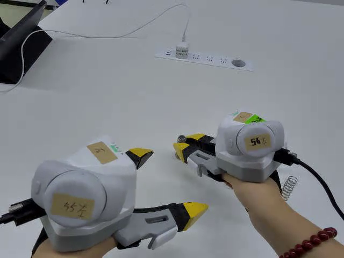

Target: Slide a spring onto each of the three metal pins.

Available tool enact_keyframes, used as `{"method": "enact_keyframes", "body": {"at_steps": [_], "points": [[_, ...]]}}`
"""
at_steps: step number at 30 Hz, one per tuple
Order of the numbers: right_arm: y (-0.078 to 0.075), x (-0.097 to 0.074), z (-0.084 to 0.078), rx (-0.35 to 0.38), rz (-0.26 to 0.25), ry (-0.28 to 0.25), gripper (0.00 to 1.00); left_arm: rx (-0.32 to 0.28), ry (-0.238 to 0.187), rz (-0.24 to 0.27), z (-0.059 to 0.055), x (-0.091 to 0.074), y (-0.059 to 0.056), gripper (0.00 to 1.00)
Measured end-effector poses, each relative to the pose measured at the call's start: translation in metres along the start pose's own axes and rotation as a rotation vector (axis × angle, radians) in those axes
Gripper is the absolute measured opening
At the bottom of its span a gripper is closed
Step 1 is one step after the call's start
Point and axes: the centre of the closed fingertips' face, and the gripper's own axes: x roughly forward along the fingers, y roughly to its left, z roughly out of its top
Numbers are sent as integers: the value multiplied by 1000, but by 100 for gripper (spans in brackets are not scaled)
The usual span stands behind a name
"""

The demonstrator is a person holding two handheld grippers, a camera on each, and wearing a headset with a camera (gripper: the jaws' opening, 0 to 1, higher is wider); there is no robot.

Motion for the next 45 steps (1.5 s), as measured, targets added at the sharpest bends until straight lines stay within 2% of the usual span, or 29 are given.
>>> {"method": "enact_keyframes", "body": {"at_steps": [7,14,20,28,37,45], "points": [[0,-1,3,-3,2,0,13,3,1,2,0,0,0,74],[2,-12,24,7,4,-52,21,9,-1,7,1,0,0,74],[3,-23,32,-3,5,-61,27,17,-2,4,1,0,-2,75],[-3,-43,42,2,-17,-68,33,31,-4,-3,4,1,-6,75],[-11,-69,44,6,-56,-60,42,68,-15,-11,17,6,-11,74],[-23,-92,43,36,-102,-75,44,80,0,-27,18,13,-20,71]]}}
